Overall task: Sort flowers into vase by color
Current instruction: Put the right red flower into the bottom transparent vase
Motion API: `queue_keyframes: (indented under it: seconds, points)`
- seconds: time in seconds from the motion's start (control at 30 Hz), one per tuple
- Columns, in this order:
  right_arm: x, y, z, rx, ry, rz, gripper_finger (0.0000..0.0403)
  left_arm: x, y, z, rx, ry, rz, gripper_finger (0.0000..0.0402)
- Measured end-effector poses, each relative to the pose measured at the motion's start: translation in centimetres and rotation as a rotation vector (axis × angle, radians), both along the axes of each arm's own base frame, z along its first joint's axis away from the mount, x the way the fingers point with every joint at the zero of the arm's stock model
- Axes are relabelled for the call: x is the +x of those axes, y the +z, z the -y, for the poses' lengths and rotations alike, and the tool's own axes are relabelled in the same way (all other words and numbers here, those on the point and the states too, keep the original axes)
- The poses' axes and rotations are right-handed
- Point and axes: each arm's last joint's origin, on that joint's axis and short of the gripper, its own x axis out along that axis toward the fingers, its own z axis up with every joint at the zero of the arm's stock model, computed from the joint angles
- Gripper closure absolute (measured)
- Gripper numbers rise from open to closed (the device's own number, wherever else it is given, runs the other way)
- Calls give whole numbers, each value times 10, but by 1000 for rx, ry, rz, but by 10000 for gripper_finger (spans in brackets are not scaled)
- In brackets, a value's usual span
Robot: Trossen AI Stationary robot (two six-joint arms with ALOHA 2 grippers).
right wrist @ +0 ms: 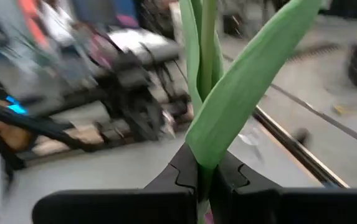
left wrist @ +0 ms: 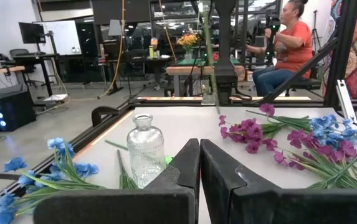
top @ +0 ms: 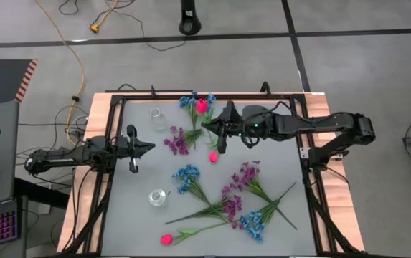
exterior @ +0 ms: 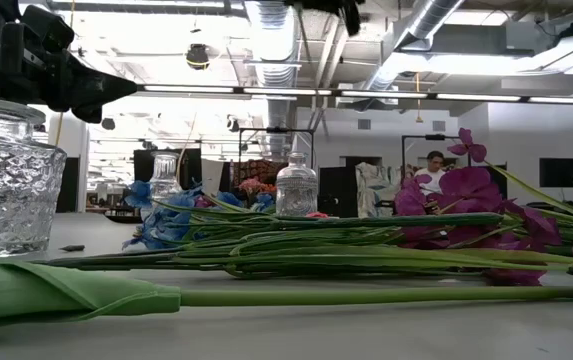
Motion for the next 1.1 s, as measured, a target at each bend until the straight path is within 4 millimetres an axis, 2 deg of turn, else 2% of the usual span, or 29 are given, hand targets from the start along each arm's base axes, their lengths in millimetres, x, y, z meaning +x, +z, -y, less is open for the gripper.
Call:
queue_keyframes:
  seconds: [0.27, 0.7, 0.87, 1.1]
  points:
    - [30, -6, -20, -48, 170, 221, 363, 0, 0, 0, 0, 10, -1, 401]
    - [70, -45, -55, -50, 282, 472, 363, 0, 1, -3, -3, 94, 6, 401]
    - [86, -66, -67, -38, 307, 510, 362, 0, 1, -3, -4, 104, 9, 401]
    - [115, -81, -89, -28, 345, 512, 362, 0, 1, -3, -4, 104, 9, 401]
